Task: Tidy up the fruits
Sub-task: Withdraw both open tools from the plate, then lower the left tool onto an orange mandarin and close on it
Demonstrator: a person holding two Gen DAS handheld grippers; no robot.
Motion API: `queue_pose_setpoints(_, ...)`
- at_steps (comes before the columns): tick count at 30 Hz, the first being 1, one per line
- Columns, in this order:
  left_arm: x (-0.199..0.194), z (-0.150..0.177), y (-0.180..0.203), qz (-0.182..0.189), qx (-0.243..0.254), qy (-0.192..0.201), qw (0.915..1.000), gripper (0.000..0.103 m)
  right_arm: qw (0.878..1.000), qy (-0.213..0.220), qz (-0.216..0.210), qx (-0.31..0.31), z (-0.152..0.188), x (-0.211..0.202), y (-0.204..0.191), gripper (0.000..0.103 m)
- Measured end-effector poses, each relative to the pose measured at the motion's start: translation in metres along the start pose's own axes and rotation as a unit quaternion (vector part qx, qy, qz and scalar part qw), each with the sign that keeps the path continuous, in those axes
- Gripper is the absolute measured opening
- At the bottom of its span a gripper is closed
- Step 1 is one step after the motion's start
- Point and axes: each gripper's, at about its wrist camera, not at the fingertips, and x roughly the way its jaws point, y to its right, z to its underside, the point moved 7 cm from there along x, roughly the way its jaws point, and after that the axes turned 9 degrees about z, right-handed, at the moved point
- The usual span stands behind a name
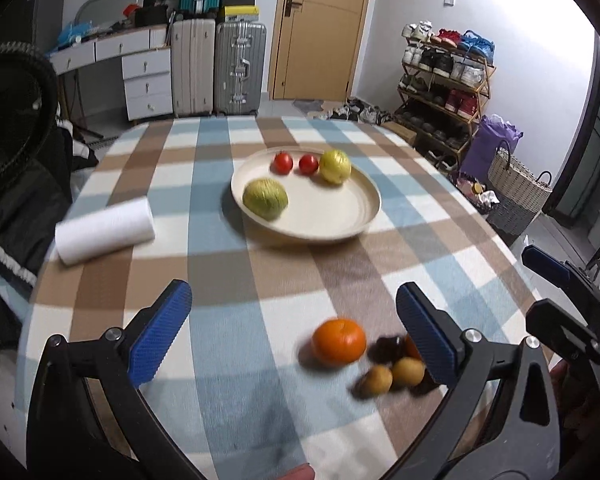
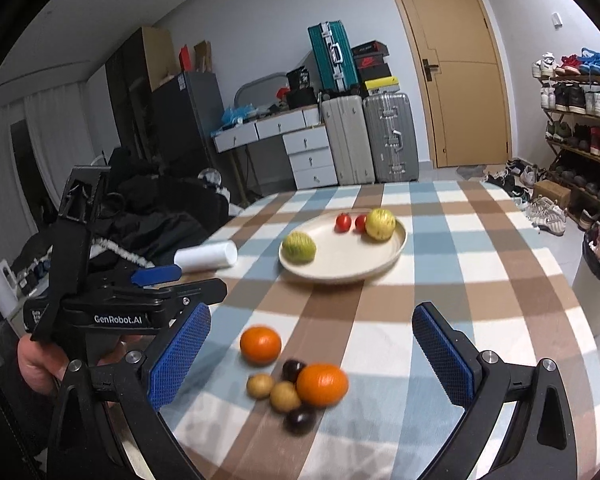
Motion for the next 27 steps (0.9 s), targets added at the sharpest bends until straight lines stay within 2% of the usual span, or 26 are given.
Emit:
queue_pose_setpoints(8, 0.028, 0.032, -0.011, 0.014, -0.007, -0.048, 0.9987, 0.102, 1.000, -0.026, -0.003, 0.013, 0.030, 0.004, 0.002, 0.103)
queue_pose_setpoints(18, 0.059, 0.037, -0.003, 0.058, -0.009, -0.073, 0.9956, 0.101, 0.999, -0.042, -0.005, 0.024, 0.045, 0.009, 0.012, 0.103)
queue_pose_setpoints(27, 0.074, 0.037, 0.003, 0.099, -0.012, -0.091, 0.9908, 0.073, 0.998, -0.049, -0.011, 0.034, 0.046, 0.015, 0.020, 0.103)
